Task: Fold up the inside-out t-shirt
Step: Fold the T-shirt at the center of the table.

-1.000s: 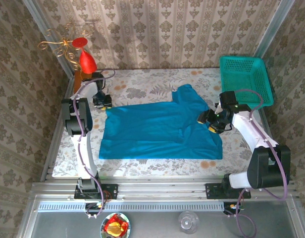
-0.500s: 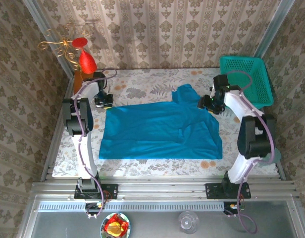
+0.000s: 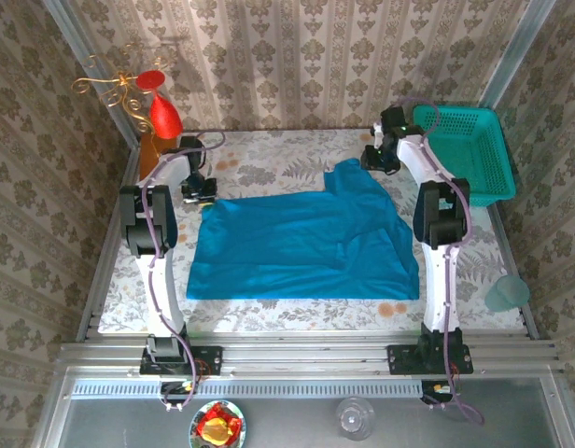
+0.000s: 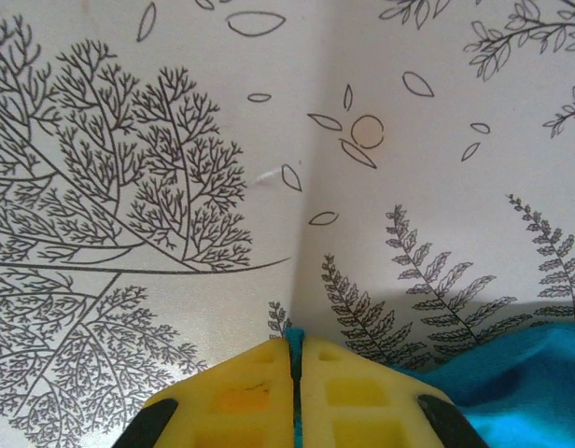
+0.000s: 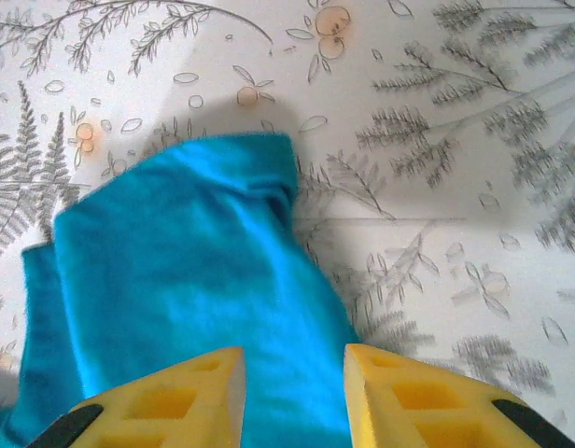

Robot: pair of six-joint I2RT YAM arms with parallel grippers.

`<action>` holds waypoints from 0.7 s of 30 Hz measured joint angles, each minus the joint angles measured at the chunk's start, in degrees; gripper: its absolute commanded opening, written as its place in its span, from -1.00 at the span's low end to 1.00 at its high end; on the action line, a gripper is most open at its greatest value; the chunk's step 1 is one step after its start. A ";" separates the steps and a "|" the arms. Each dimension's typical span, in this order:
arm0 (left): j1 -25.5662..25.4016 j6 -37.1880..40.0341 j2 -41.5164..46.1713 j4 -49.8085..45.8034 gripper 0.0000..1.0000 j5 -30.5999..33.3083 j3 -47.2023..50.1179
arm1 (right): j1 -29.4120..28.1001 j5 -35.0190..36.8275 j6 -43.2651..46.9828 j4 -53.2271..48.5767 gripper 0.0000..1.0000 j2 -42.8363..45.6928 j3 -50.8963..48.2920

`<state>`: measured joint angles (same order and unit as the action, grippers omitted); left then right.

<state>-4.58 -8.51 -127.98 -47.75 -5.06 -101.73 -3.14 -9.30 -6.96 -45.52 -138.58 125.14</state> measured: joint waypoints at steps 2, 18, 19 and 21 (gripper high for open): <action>-0.15 0.00 0.02 -0.04 -0.85 0.02 0.09 | -0.33 0.90 1.16 -2.40 -0.33 -4.44 6.40; -0.31 -0.02 0.11 -0.02 -1.00 -0.46 -0.02 | -1.11 6.27 2.91 -11.47 -1.00 -14.64 20.41; -0.31 -0.04 0.13 0.00 -1.00 -0.50 -0.11 | -1.09 6.58 2.62 -11.45 -1.00 -14.64 20.41; -0.26 -0.09 0.20 0.13 -1.00 -0.50 -0.37 | -1.01 7.43 1.81 -11.43 -1.00 -14.47 20.41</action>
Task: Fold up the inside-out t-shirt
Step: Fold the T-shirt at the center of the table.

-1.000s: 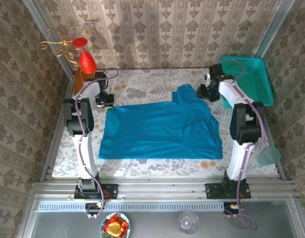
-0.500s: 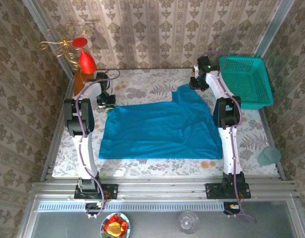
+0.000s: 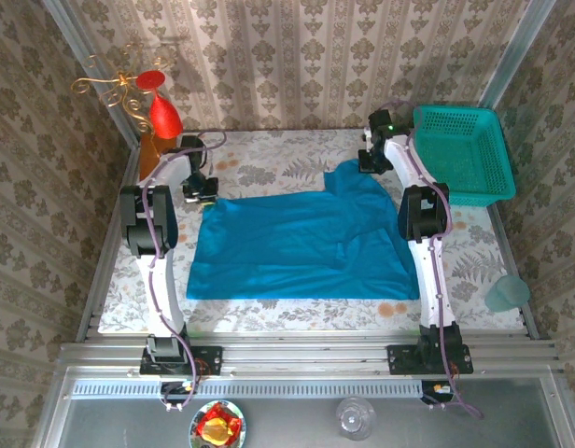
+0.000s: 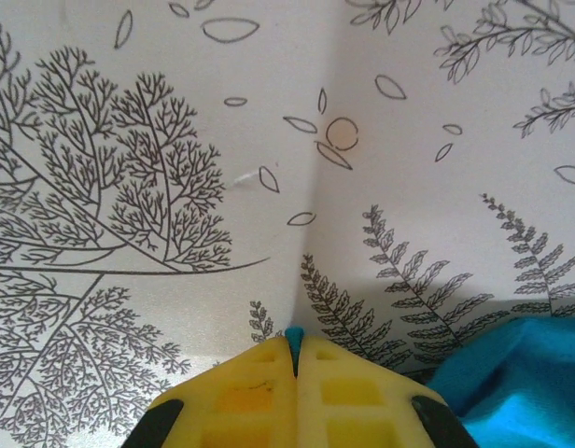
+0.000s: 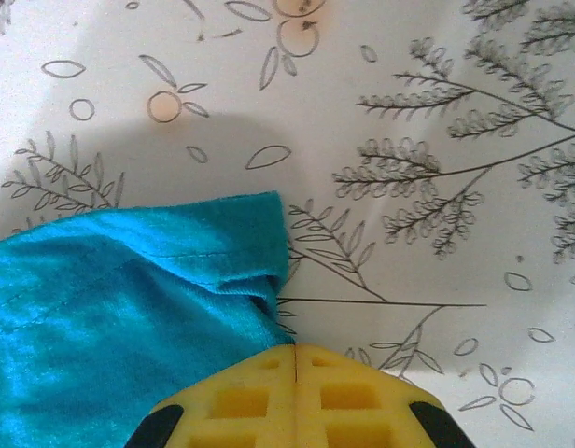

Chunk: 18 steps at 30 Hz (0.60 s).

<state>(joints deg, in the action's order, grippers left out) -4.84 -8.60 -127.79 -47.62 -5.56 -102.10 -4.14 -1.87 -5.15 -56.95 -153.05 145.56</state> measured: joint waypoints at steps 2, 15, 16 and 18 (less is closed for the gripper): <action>0.04 -0.37 0.31 0.42 -1.00 0.00 -0.17 | 0.24 0.61 -0.94 0.02 -1.00 0.50 0.00; 0.61 -1.29 2.10 3.15 -1.00 -0.76 -3.43 | 0.66 2.05 -2.38 0.13 -1.00 10.58 -0.46; 0.63 -1.29 2.29 3.15 -1.00 -0.87 -3.43 | 0.63 2.12 -2.45 0.17 -1.00 11.67 -1.46; 0.76 -1.29 2.93 3.37 -1.00 -1.09 -3.23 | 0.66 2.14 -2.62 0.35 -1.00 14.25 -4.66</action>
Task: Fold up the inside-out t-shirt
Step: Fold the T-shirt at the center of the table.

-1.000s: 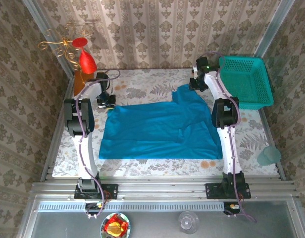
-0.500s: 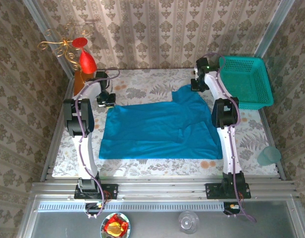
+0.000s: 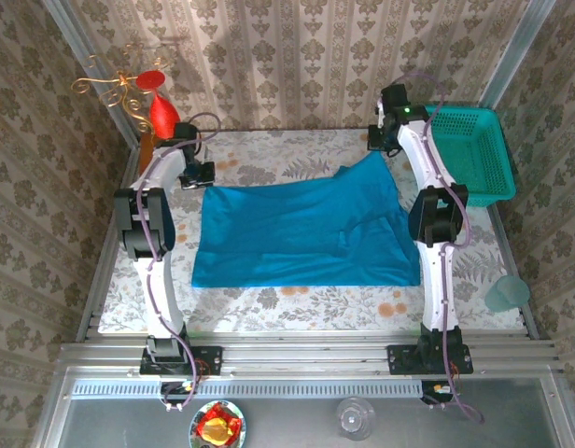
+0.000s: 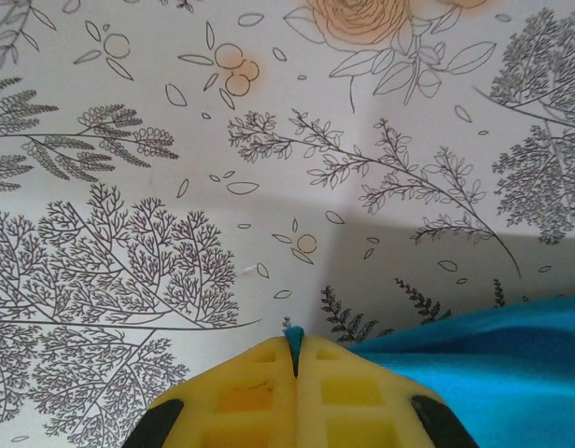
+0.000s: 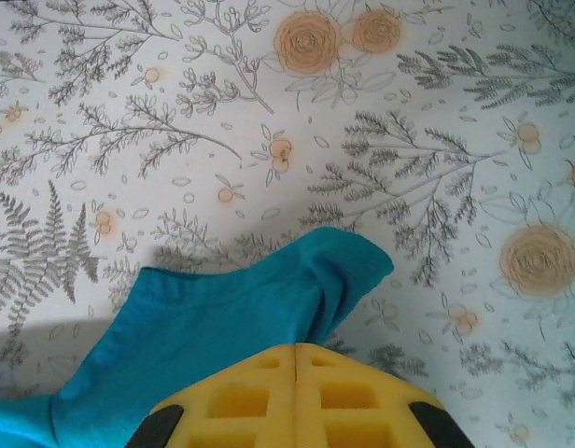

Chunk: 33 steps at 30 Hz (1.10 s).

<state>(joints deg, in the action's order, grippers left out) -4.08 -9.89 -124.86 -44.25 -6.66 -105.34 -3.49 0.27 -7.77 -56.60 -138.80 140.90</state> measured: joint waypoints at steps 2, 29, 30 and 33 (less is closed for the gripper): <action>0.04 -0.02 1.86 1.09 -1.00 -0.02 1.66 | 0.00 0.00 -0.37 0.90 -1.00 3.50 -5.29; 1.60 -5.18 36.28 17.31 -1.00 -4.61 45.29 | 0.00 -1.57 -7.69 9.88 -1.00 51.91 -70.14; 1.60 -5.53 36.94 17.46 -1.00 -4.74 46.45 | 0.00 -1.64 -7.91 9.94 -1.00 52.76 -71.56; 1.60 -6.47 38.25 17.73 -1.00 -4.94 49.70 | 0.00 -1.92 -9.03 10.21 -1.00 54.62 -75.43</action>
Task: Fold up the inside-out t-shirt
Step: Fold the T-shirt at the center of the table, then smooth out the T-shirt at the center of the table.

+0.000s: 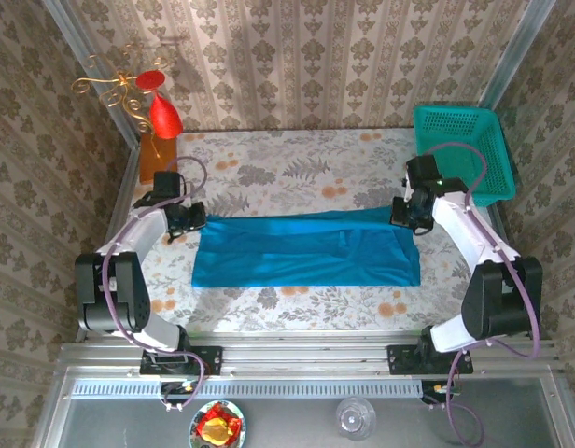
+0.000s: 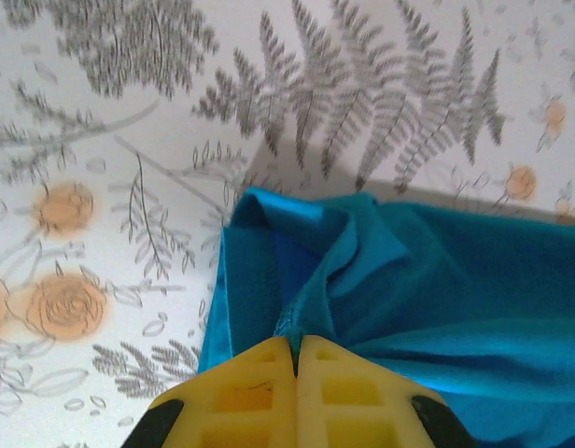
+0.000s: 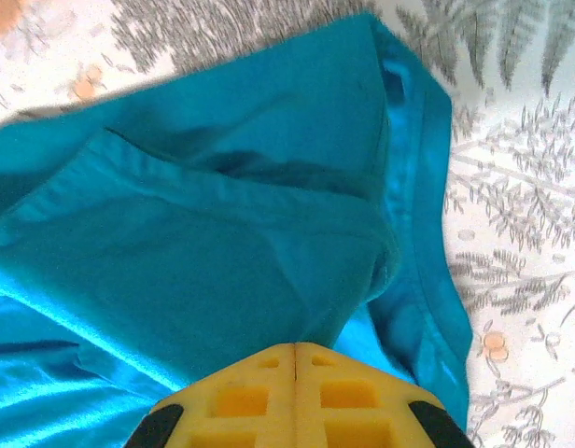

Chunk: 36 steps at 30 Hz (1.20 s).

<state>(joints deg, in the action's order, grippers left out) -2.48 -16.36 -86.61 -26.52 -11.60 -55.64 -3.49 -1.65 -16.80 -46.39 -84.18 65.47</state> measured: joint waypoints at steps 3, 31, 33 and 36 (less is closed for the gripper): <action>0.00 -1.09 1.16 0.35 -0.97 -0.20 3.32 | 0.00 -0.09 -1.27 0.66 -1.00 1.36 -4.02; -12.85 1.16 -8.66 -9.35 -0.52 1.03 -8.94 | -8.83 -4.63 -2.45 5.95 -0.04 -12.92 6.60; -13.88 1.51 -11.61 -10.54 -0.54 2.16 -9.11 | -9.35 -4.68 -1.75 5.68 -0.03 -16.15 9.62; -13.75 1.66 -14.64 -13.16 -0.55 5.73 -9.11 | -9.55 -4.59 -0.87 5.16 0.00 -19.82 12.98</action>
<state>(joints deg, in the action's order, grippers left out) -16.23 -14.70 -101.25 -39.68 -5.87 -64.75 -13.04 -6.24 -17.67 -41.23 -104.01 78.46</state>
